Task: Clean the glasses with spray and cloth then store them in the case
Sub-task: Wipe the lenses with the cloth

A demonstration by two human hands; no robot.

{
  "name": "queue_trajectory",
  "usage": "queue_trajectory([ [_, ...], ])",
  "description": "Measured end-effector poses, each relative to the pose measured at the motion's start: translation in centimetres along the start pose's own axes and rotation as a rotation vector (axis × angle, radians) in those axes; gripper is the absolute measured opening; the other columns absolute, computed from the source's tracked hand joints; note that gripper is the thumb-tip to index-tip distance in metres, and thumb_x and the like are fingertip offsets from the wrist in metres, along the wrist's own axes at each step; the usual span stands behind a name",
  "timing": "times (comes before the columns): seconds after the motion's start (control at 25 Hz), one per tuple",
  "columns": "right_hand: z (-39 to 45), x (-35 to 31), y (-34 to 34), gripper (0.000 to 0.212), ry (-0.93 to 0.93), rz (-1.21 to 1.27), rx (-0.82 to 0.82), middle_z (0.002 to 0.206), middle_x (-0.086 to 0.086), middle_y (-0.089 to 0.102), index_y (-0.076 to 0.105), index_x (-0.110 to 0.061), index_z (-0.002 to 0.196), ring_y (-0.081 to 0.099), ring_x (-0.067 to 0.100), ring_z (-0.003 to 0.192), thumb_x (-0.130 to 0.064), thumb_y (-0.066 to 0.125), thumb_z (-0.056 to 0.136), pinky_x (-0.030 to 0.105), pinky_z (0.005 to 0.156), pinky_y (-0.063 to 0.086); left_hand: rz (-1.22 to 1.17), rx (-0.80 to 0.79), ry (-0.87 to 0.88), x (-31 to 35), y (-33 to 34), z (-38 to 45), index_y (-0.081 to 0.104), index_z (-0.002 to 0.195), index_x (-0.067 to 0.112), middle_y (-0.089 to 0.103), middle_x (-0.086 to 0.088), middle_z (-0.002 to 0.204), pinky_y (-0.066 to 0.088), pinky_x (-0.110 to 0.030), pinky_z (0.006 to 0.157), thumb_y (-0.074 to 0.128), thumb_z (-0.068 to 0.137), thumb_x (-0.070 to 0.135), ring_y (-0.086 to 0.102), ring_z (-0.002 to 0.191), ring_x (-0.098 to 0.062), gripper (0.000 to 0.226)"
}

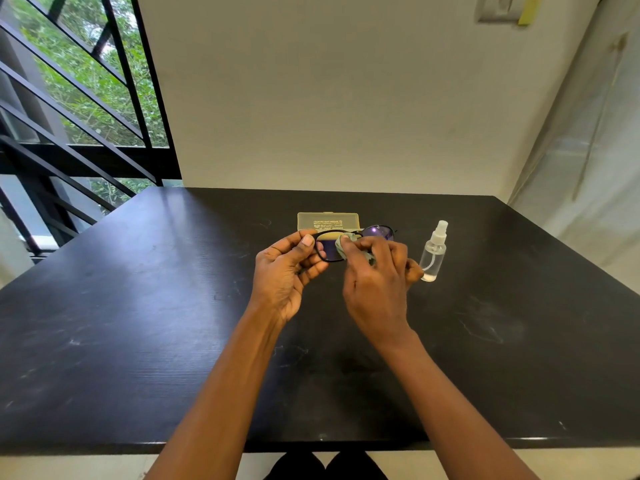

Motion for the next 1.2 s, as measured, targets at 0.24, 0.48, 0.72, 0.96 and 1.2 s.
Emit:
queue_trajectory([
  [0.24, -0.1, -1.6, 0.7, 0.038, -0.112, -0.039, 0.009, 0.109, 0.006, 0.049, 0.063, -0.016, 0.115, 0.037, 0.025, 0.098, -0.014, 0.043, 0.083, 0.046, 0.063, 0.047, 0.039, -0.03, 0.013, 0.0, 0.4, -0.1, 0.068, 0.089, 0.007, 0.073, -0.004, 0.075, 0.059, -0.027, 0.063, 0.052, 0.089, 0.005, 0.067, 0.068, -0.015, 0.017],
  [0.48, -2.0, -0.6, 0.5, 0.038, -0.221, -0.134, 0.087, 0.11, -0.001, 0.048, 0.059, -0.023, 0.116, 0.041, 0.022, 0.098, -0.01, 0.047, 0.082, 0.042, 0.069, 0.035, 0.004, 0.008, 0.003, 0.0, -0.3, 0.1, 0.067, 0.093, 0.007, 0.071, -0.005, 0.071, 0.057, -0.023, 0.055, 0.051, 0.089, 0.005, 0.067, 0.063, -0.013, 0.016],
  [0.72, -0.9, 0.9, 0.7, 0.041, -0.057, -0.112, 0.071, 0.111, -0.001, 0.04, 0.06, -0.019, 0.118, 0.036, 0.025, 0.097, -0.013, 0.047, 0.079, 0.046, 0.062, 0.045, 0.02, 0.005, -0.004, 0.1, 0.1, 0.3, 0.065, 0.096, 0.007, 0.071, -0.005, 0.068, 0.057, -0.022, 0.053, 0.05, 0.09, 0.006, 0.066, 0.059, -0.012, 0.016],
  [0.96, 0.0, -1.2, 1.3, 0.043, -0.142, -0.136, 0.076, 0.113, 0.0, 0.046, 0.063, -0.021, 0.118, 0.037, 0.025, 0.099, -0.011, 0.043, 0.081, 0.04, 0.069, 0.031, 0.026, -0.003, 0.008, 0.2, 0.3, 0.5, 0.066, 0.09, 0.006, 0.072, -0.003, 0.07, 0.058, -0.024, 0.058, 0.051, 0.089, 0.005, 0.067, 0.062, -0.013, 0.015],
  [1.2, -2.5, -0.3, 0.7, 0.043, -0.203, -0.17, 0.121, 0.113, -0.005, 0.044, 0.052, -0.024, 0.121, 0.04, 0.021, 0.101, -0.008, 0.048, 0.081, 0.04, 0.072, 0.03, 0.016, 0.005, 0.003, 0.2, 0.0, 0.5, 0.066, 0.094, 0.006, 0.071, -0.005, 0.07, 0.057, -0.024, 0.055, 0.05, 0.09, 0.006, 0.067, 0.063, -0.013, 0.016],
])
Point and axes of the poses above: each hand's wrist, its own z-axis towards the middle knuckle, its own y-axis out of the palm, x = y × z, the point moved 3 cm from there along z, towards the middle knuckle
